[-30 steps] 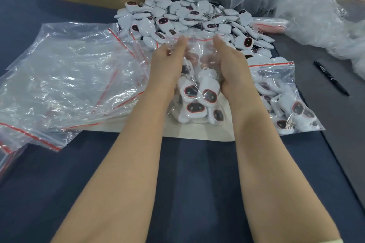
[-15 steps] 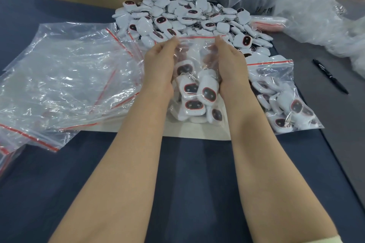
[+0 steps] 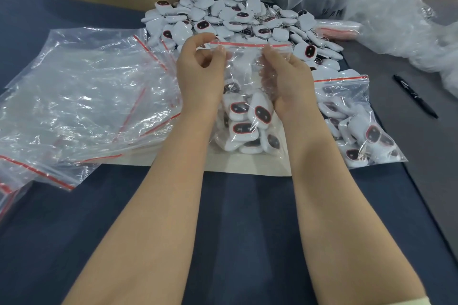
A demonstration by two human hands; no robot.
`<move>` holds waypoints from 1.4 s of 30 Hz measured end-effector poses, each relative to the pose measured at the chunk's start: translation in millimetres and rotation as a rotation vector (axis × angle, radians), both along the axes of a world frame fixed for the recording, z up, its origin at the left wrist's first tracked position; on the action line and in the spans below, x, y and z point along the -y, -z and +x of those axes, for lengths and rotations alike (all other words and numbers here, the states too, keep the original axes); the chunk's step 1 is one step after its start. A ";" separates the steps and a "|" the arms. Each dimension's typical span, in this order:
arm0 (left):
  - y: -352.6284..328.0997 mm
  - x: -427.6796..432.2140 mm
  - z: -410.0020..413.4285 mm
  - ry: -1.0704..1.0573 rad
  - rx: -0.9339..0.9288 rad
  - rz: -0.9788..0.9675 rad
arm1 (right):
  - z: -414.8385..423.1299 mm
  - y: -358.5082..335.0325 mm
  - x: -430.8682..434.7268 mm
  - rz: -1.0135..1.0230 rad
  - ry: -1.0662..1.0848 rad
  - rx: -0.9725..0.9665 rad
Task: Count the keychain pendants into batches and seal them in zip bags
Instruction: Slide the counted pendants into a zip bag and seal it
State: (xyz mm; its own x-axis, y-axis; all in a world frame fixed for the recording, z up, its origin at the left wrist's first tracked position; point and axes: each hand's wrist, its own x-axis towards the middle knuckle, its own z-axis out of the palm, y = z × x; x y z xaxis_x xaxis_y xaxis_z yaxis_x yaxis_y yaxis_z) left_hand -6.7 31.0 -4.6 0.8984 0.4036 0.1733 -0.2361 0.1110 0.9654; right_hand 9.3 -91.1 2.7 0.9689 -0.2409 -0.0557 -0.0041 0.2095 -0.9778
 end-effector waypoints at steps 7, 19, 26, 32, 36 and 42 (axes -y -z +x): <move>-0.5 0.3 3.7 0.037 -0.103 -0.200 | -1.9 0.0 -2.1 0.039 -0.015 -0.044; -4.3 -0.6 1.2 0.092 -0.242 -0.265 | -2.4 -1.0 -6.0 0.047 0.027 -0.079; -1.9 -0.2 2.5 0.046 -0.228 -0.174 | -3.2 0.4 -8.2 0.047 0.054 -0.052; -2.5 -1.8 3.2 0.052 -0.255 -0.211 | -2.4 1.0 -9.3 0.049 0.056 -0.053; -2.4 -0.5 1.2 0.041 -0.252 -0.189 | -2.7 0.9 -9.1 0.056 0.064 -0.064; -1.4 -2.6 3.7 0.001 -0.256 -0.109 | -1.8 0.9 -9.2 0.044 0.066 -0.070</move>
